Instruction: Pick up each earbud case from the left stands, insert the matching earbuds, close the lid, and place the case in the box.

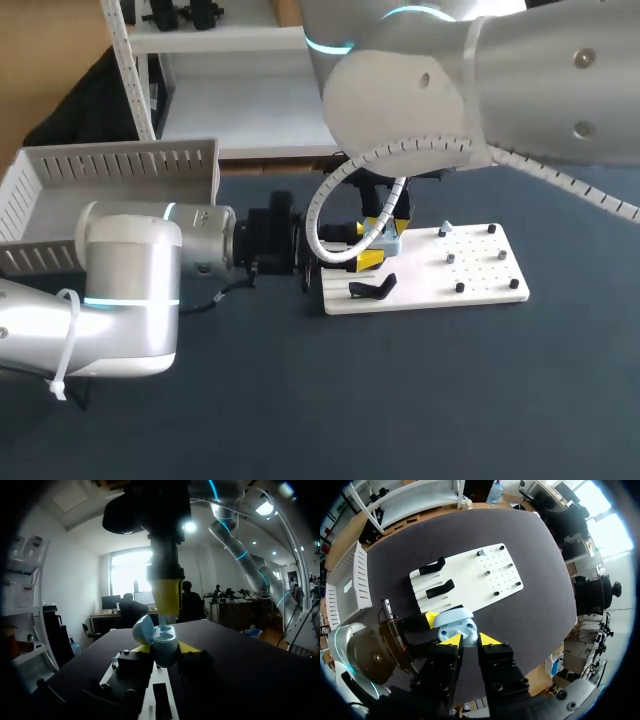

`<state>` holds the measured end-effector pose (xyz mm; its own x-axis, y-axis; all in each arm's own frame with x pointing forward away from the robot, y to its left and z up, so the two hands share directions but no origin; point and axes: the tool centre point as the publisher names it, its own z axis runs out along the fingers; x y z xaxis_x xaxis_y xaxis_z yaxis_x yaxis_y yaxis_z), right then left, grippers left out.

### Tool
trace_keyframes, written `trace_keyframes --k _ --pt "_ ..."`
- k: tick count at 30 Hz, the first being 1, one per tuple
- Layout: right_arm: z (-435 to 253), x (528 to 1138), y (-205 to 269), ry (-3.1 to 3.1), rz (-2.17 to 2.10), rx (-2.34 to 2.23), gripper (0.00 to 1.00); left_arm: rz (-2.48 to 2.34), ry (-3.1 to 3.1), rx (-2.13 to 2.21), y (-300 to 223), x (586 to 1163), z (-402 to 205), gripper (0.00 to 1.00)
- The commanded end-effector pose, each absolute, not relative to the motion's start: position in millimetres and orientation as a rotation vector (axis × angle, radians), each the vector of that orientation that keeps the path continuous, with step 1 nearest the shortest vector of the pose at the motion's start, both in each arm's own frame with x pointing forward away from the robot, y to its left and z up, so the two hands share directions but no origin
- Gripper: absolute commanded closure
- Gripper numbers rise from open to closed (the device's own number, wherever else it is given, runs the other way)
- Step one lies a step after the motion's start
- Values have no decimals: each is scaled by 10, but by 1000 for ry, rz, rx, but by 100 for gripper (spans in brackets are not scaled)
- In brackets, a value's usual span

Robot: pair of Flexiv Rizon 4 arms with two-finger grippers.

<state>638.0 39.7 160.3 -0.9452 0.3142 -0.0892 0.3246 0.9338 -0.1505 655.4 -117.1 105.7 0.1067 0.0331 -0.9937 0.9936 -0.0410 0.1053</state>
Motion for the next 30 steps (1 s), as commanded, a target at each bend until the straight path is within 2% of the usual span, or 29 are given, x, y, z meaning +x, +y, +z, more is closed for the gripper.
trace_keyframes --k 1,30 --pt "1603 6405 421 3029 -269 509 100 -1135 1140 1307 -1176 6535 1055 100" --pt "1526 6427 375 3042 -294 524 100 -1135 1140 1307 -1176 6535 1055 100"
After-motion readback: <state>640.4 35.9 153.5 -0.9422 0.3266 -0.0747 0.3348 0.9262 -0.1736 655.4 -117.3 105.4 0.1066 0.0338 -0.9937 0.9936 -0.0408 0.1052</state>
